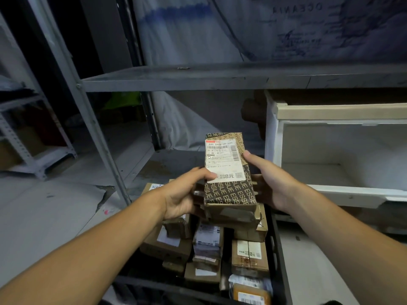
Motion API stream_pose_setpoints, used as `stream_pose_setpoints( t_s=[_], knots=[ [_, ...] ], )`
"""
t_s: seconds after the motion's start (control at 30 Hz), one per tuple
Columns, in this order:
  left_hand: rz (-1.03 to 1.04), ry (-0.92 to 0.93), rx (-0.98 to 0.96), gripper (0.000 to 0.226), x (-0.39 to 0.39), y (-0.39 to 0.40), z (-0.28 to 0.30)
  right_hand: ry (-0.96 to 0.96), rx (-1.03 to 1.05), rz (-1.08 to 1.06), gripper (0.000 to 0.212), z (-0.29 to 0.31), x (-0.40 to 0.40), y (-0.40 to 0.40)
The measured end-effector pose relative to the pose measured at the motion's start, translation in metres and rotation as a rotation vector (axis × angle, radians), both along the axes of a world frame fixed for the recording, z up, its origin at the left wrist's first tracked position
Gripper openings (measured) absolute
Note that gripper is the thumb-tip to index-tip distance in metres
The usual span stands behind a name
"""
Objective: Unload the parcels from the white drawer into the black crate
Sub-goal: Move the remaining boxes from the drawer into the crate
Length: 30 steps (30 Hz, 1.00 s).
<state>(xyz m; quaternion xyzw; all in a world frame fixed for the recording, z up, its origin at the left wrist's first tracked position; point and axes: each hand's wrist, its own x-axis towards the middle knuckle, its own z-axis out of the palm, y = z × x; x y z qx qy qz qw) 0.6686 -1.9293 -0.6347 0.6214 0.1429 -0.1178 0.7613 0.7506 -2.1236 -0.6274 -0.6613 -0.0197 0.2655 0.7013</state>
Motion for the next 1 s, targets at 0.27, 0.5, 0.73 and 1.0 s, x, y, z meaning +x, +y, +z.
stream_pose_setpoints(
  t_s=[0.27, 0.5, 0.73, 1.0],
  knots=[
    [0.304, -0.067, 0.164, 0.026, 0.008, 0.020, 0.003, 0.015, 0.128, -0.014, 0.029, -0.005, -0.001, 0.045],
    [0.396, -0.045, 0.212, 0.023, 0.025, 0.051, -0.015, 0.058, 0.080, 0.051, 0.030, -0.022, 0.015, 0.082],
    [0.441, 0.000, 0.228, 0.022, 0.035, 0.093, -0.041, 0.057, 0.036, 0.134, 0.025, -0.052, 0.032, 0.130],
    [0.395, 0.112, 0.384, 0.030, 0.045, 0.113, -0.085, -0.052, -0.206, 0.215, 0.022, -0.089, 0.033, 0.167]
  ],
)
